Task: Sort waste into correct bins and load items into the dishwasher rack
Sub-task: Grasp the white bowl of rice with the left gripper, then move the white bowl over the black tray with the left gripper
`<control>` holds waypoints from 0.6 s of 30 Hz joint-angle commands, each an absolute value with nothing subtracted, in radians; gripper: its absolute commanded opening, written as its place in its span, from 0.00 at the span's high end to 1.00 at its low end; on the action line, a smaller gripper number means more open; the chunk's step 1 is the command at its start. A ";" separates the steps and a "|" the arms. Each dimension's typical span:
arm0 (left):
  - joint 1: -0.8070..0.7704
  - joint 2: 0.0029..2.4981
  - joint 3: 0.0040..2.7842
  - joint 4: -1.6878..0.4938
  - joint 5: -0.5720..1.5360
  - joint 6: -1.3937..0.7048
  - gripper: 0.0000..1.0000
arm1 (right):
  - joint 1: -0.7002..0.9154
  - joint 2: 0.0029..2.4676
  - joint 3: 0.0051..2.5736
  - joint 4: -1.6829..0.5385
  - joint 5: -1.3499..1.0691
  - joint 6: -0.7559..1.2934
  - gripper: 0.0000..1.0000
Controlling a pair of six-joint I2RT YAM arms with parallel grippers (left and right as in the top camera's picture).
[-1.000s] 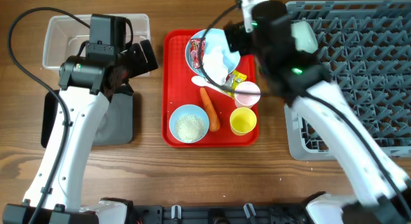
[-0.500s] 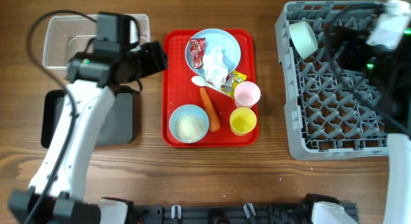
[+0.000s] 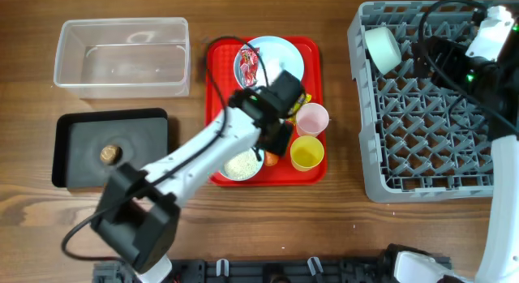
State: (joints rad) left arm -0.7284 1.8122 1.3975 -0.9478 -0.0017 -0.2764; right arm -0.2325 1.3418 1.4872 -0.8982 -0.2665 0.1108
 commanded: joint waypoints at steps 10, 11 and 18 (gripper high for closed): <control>-0.759 1.970 1.391 -1.008 -0.070 -0.276 0.80 | -0.235 1.369 1.484 -0.899 -0.286 0.096 0.01; -0.759 1.970 1.391 -1.010 -0.069 -0.287 0.86 | -0.235 1.369 1.484 -0.899 -0.286 0.096 0.01; -0.761 1.970 1.345 -1.010 -0.070 -0.334 0.95 | -0.235 1.369 1.484 -0.898 -0.286 0.096 0.01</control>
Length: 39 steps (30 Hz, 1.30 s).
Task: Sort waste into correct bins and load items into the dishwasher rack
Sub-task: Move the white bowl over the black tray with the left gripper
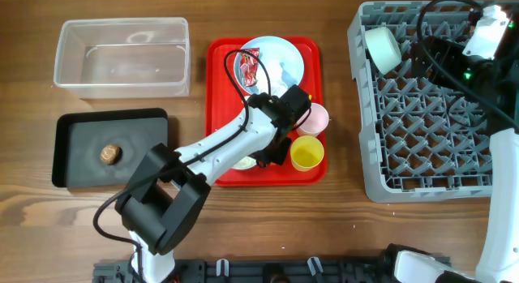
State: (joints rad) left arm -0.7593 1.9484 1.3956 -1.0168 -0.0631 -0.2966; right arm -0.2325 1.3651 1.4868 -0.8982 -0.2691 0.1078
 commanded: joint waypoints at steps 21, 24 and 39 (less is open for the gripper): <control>-0.374 1.645 1.403 -1.079 0.112 -0.368 0.96 | -0.235 1.369 1.484 -0.887 -0.286 0.078 0.01; -0.227 1.634 1.403 -1.106 0.219 -0.308 0.96 | -0.235 1.369 1.484 -0.892 -0.286 0.078 0.01; 0.466 1.638 1.172 -1.116 0.962 0.176 0.96 | -0.235 1.371 1.484 -0.901 -0.286 0.070 0.01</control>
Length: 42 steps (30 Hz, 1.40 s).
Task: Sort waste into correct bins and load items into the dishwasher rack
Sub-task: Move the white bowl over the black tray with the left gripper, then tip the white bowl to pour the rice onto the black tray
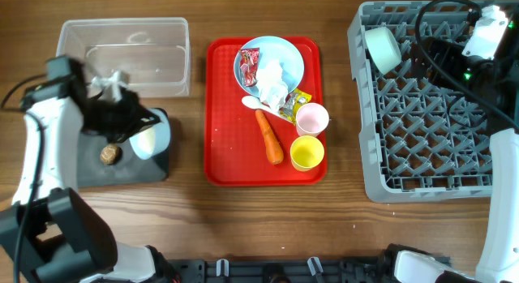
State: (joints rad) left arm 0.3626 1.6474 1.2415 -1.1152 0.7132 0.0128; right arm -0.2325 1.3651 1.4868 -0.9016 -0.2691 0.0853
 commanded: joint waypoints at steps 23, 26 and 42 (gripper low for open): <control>0.725 1.639 1.036 -1.142 1.577 0.278 0.96 | -0.235 1.371 1.484 -0.902 -0.286 0.053 0.01; 0.725 1.639 1.036 -1.142 1.577 0.263 0.96 | -0.235 1.371 1.484 -0.902 -0.286 0.052 0.01; 0.725 1.639 1.036 -1.138 1.577 0.228 0.96 | -0.235 1.371 1.484 -0.918 -0.286 0.052 0.01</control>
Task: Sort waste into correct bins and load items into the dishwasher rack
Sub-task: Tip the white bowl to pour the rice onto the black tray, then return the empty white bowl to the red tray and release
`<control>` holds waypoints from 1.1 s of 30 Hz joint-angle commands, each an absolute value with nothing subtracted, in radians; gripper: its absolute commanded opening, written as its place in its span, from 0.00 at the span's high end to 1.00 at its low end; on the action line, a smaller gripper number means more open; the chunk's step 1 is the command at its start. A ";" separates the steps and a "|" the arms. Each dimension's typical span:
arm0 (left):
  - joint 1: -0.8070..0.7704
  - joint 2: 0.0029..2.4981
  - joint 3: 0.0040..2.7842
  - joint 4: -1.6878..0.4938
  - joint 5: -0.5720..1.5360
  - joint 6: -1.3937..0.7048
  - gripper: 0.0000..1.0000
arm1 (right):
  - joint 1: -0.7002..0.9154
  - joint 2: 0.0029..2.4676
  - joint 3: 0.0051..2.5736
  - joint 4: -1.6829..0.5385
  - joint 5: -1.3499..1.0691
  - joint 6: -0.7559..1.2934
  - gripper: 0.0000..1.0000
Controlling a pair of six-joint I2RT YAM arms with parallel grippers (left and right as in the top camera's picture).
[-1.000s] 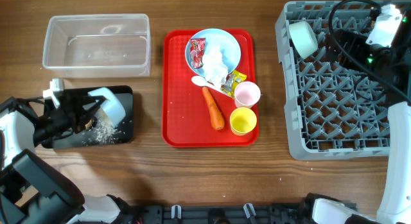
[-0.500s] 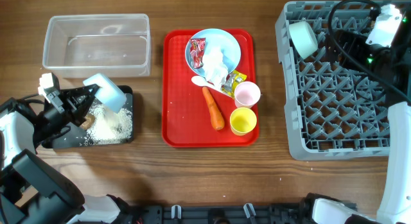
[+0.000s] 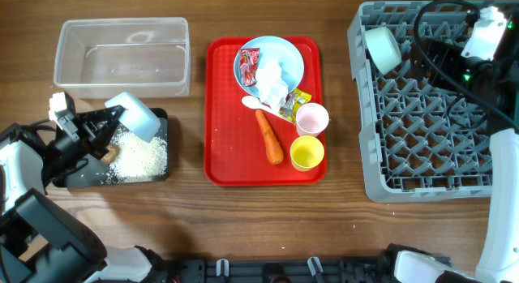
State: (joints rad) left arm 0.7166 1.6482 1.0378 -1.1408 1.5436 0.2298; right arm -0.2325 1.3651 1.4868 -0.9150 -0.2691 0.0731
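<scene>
My left gripper [image 3: 112,121] is shut on the rim of a white bowl [image 3: 134,117], held tipped over the top edge of the black tray [image 3: 160,114]. White rice [image 3: 139,157] lies spread on that tray beside a small brown lump [image 3: 108,153]. The red tray [image 3: 219,113] carries a blue plate [image 3: 288,54] with a red wrapper [image 3: 249,66] and crumpled tissue [image 3: 272,79], a white spoon [image 3: 250,101], a carrot [image 3: 269,137], a pink cup [image 3: 311,119] and a yellow cup [image 3: 306,153]. My right gripper [image 3: 420,54] hovers in the grey dish rack [image 3: 422,129] next to a white cup [image 3: 381,46]; its fingers are hidden.
A clear plastic bin [image 3: 122,56] stands behind the black tray. A yellow wrapper [image 3: 298,99] lies by the pink cup. The rack fills the right side of the wooden table, with cables draped over its back corner.
The bowl has gone from low over the black tray to tipped at its top edge, and rice now covers the tray. My left arm has shifted to the lower left. The right arm is unchanged.
My left gripper was first over the rice bowl on the red tray, then down at it. Later the bowl was off the red tray and over the black tray, uncovering the carrot. Now the rice lies on the black tray and the bowl is still held.
</scene>
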 commanded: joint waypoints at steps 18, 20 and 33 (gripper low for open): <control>0.725 1.638 1.036 -1.015 1.546 0.277 0.96 | -0.235 1.371 1.484 -0.933 -0.286 0.048 0.01; 0.717 1.638 1.036 -1.061 1.559 0.278 0.96 | -0.235 1.371 1.484 -0.932 -0.286 0.048 0.01; -0.019 1.480 1.111 -0.771 0.592 -0.112 0.96 | -0.235 1.371 1.484 -0.918 -0.290 0.055 0.01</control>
State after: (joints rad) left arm 0.1844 1.4937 1.0985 -0.8204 1.0355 0.0895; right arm -0.2325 1.3655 1.4868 -0.9165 -0.2707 0.0624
